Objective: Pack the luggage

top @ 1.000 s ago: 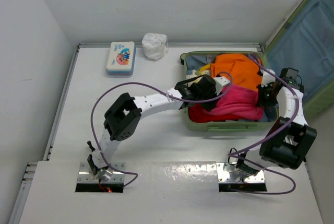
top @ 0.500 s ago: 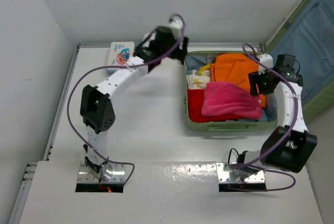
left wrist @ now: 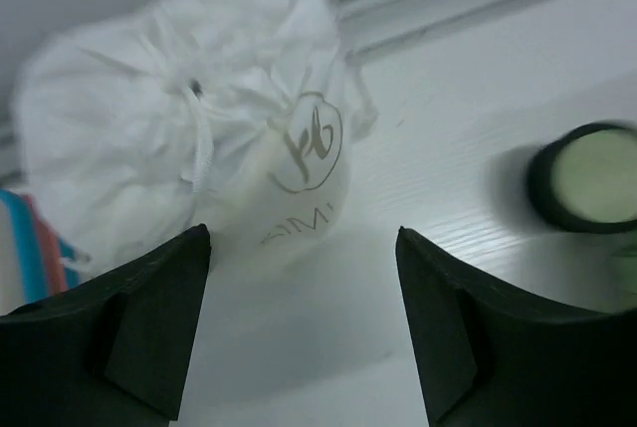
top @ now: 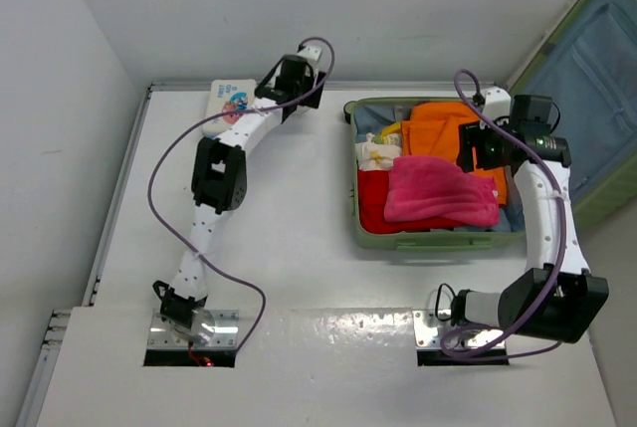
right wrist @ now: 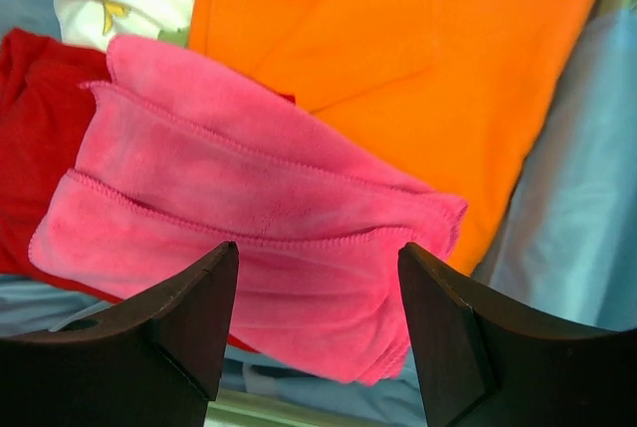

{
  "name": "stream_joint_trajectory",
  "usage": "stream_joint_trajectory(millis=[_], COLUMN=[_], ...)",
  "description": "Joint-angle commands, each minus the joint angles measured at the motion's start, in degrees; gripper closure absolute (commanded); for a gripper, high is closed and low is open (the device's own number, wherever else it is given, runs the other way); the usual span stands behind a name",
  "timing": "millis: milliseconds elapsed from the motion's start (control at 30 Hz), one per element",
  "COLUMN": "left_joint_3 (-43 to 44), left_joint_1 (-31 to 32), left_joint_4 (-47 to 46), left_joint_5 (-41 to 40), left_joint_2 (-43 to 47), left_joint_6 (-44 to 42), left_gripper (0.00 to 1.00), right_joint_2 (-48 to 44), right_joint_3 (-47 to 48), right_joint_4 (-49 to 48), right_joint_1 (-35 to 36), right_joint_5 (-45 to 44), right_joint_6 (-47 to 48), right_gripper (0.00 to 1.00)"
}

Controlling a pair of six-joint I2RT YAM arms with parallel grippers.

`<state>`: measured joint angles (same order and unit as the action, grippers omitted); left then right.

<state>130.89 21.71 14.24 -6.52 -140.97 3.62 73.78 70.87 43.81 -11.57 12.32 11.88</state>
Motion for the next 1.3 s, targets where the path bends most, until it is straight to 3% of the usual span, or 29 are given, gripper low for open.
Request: stream_joint_trajectory(millis=[0, 67, 133, 200, 233, 267, 433, 567, 867, 1067, 1267], left_joint_3=[6.37, 7.10, 4.57, 3.32, 2.10, 1.48, -5.18, -9.86, -9.86, -8.19, -7.58], left_joint_1=[-1.76, -2.46, -2.99, -3.52, -3.52, -3.52, -3.52, -4.05, 4.47, 12.46, 20.54], left_joint_4=[-4.66, -4.66, -4.66, -4.14, -4.13, -4.13, -4.83, -6.24, -4.57, -1.76, -0.62], left_joint_5=[-5.42, -6.22, -5.70, -5.69, -5.69, -5.69, -2.46, 4.66, 11.00, 15.31, 13.83], left_joint_2=[-6.74, -9.32, -9.85, -9.85, -9.24, -9.24, -1.79, 11.90, 25.37, 26.53, 23.73], left_joint_6=[-2.12, -2.12, -2.12, -2.65, -2.65, -3.17, -5.19, -5.20, -3.44, -6.95, -16.43], left_gripper=[0.22, 0.22, 0.30, 0.63, 0.89, 0.98, 1.00, 1.00, 1.00, 1.00, 1.00], right_joint_2=[0.23, 0.22, -0.04, -0.39, -0.65, -0.57, 0.22, -0.39, -2.14, -5.04, -7.77], right_joint_3=[-1.35, -1.88, -2.23, -2.75, -2.76, -2.84, -1.70, -1.61, -3.20, -5.04, -6.27], right_joint_4=[-0.48, -0.31, 0.22, 0.05, -0.04, -0.30, -0.48, -0.74, -1.36, -2.06, -2.77], right_joint_1=[0.15, 0.32, 0.24, 0.15, 0.15, 0.06, 0.50, 1.02, 2.26, 1.21, -1.52], right_joint_5=[0.60, 0.60, 0.43, 0.43, 0.51, 0.60, 1.22, 1.92, 1.84, 1.13, 1.13], right_joint_6=[-2.74, -3.35, -3.35, -3.35, -3.44, -3.70, -4.58, -5.11, -6.52, -5.90, -6.34], right_gripper=[0.36, 0.36, 0.36, 0.39, 0.39, 0.40, 0.44, 0.45, 0.45, 0.45, 0.45])
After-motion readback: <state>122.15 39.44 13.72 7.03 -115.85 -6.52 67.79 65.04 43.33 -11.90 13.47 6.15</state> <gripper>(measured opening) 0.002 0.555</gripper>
